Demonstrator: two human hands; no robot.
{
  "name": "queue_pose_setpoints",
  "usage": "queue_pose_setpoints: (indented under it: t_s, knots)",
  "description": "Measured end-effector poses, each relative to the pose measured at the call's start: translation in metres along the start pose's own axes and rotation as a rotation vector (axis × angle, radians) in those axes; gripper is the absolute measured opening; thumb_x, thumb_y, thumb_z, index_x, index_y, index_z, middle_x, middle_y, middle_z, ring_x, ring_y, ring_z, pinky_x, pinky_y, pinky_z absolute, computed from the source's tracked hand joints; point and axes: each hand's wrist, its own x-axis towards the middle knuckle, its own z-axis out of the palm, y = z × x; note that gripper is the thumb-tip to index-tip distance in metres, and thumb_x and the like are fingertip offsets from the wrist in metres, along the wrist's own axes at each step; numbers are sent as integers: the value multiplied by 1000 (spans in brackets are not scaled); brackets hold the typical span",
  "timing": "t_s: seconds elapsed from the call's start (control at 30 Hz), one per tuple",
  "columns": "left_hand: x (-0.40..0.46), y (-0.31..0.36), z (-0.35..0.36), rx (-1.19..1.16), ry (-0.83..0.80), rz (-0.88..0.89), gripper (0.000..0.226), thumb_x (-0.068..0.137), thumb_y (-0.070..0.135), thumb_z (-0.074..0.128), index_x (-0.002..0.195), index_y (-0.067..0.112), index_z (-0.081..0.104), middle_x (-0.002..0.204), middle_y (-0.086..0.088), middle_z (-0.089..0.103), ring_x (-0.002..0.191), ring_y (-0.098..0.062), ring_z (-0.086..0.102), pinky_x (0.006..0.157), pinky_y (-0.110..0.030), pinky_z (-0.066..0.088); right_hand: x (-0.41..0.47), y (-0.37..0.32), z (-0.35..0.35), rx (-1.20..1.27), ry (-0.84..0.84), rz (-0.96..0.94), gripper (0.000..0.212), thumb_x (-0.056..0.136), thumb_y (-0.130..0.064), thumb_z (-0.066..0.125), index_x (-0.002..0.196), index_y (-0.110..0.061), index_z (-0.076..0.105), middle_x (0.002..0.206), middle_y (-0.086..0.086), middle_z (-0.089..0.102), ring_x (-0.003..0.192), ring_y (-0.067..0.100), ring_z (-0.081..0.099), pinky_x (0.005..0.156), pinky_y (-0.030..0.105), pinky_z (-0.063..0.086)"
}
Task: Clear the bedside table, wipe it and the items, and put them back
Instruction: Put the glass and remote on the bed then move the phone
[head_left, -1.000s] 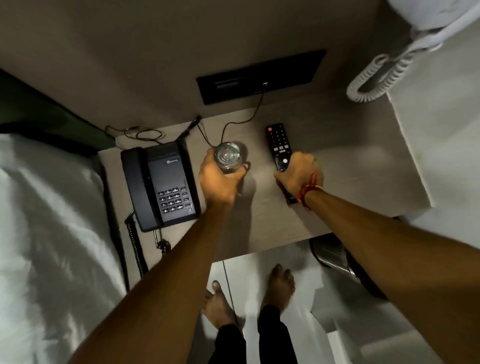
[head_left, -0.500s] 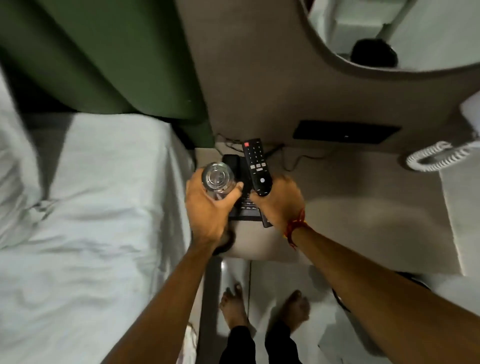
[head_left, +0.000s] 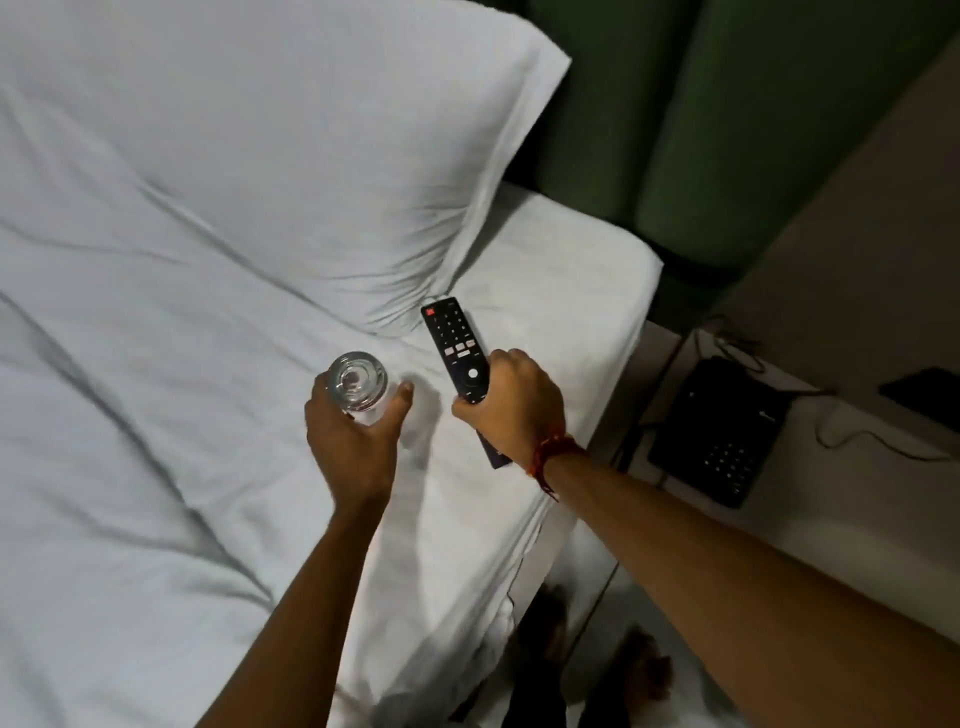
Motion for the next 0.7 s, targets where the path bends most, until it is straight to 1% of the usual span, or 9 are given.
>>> queue_pose_setpoints:
  t_s: [0.03,0.1,0.2,0.27,0.33,0.4,0.47,0.6,0.7]
  knots:
    - [0,-11,-8,15,12,-23,56,72,54,84,111,23,59,106,6,67,102,-22,63,91,-34,50,-2,-7,9,-14,-19,-13,42,75,-44,73,101,-13,65,104,9,66,97,34,66,76,38,53]
    - [-4,-28,-24,35,12,-71,54,72,52,85,112,28,58,104,11,65,101,-18,63,87,-26,46,-7,-17,29,-42,-54,-34,42,75,-44,73,101,-12,65,103,9,67,97,34,66,75,37,53]
    - [-12,-41,-32,3,-63,-125,56,68,44,90,111,39,55,96,26,66,91,10,63,77,-5,43,-12,-19,49,-77,-99,-16,42,79,-41,72,108,-11,65,109,11,67,102,34,66,79,39,55]
    - [-16,-49,-35,-36,-84,-156,60,66,39,92,112,42,52,96,38,65,89,22,60,73,1,42,-15,-15,57,-113,-109,-13,44,83,-41,72,111,-9,63,113,13,65,106,36,66,81,41,55]
    - [-18,-51,-37,-60,-88,-168,69,65,38,93,119,36,51,104,37,64,93,17,62,77,-4,46,-17,-10,62,-144,-108,-37,50,84,-47,73,113,-8,63,115,13,63,107,35,64,81,41,54]
    - [-16,-44,-38,-83,-79,-167,82,62,43,94,129,31,48,118,20,64,106,3,63,92,-17,51,-16,-6,60,-171,-88,-75,55,85,-56,69,110,-8,63,114,12,62,109,34,60,80,41,53]
    - [-11,-31,-39,-54,-14,-122,87,66,50,91,136,27,46,134,7,57,124,-10,56,107,-33,48,-13,-1,54,-195,-36,-140,53,90,-57,61,108,-7,63,112,12,61,109,34,56,80,43,51]
    - [2,11,-22,84,108,168,73,86,54,74,144,19,47,150,-1,48,142,-18,42,114,-51,40,0,22,32,-187,114,-253,45,96,-38,57,126,-6,60,118,14,60,109,36,54,90,50,49]
    - [-3,48,21,59,-15,340,61,99,43,62,149,13,44,157,-8,43,149,-23,37,121,-52,32,6,52,14,-165,184,-222,54,97,-34,58,143,-8,50,136,16,55,120,35,52,99,48,48]
